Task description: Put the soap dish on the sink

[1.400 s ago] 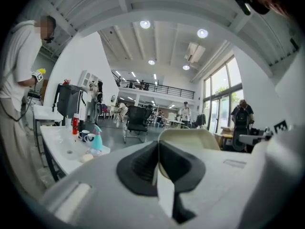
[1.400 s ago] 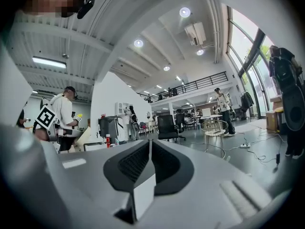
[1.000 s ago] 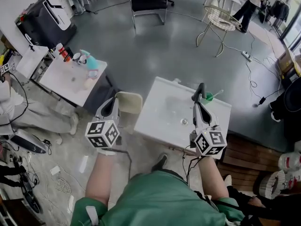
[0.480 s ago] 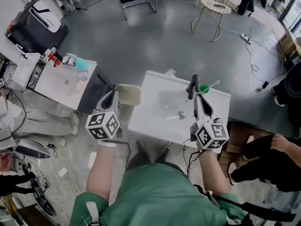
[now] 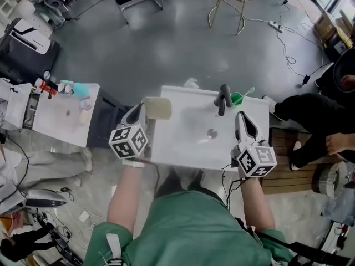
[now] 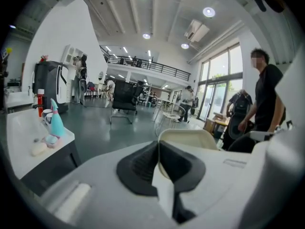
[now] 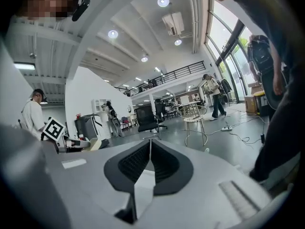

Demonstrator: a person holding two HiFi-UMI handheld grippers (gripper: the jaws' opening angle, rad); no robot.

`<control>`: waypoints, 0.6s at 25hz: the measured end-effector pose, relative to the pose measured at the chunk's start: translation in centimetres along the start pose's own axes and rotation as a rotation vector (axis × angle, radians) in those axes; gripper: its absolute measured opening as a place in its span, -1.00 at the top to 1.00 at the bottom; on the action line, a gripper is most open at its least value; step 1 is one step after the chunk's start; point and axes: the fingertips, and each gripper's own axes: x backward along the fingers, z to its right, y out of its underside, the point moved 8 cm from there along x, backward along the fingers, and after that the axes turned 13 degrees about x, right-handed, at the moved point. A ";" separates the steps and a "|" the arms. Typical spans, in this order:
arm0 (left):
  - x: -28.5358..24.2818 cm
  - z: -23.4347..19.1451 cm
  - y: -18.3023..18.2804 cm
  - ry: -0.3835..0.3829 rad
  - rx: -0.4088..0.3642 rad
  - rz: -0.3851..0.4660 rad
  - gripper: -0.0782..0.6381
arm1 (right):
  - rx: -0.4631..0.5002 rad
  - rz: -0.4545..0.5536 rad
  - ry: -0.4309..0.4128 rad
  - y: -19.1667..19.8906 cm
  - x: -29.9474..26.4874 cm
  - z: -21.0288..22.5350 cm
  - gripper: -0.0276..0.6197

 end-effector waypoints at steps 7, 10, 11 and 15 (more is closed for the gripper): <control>-5.3 -4.3 0.8 0.016 0.058 -0.103 0.76 | -0.012 -0.060 0.065 1.1 -2.6 -1.6 0.89; -7.4 -5.8 1.4 0.010 0.069 -0.138 0.76 | -0.012 -0.076 0.084 1.5 -3.9 -2.1 0.89; -8.2 -6.3 1.5 0.008 0.066 -0.148 0.76 | -0.013 -0.081 0.090 1.6 -4.5 -2.3 0.89; -11.4 -7.1 2.1 0.011 0.055 -0.196 0.76 | -0.022 -0.103 0.112 2.3 -6.1 -2.1 0.89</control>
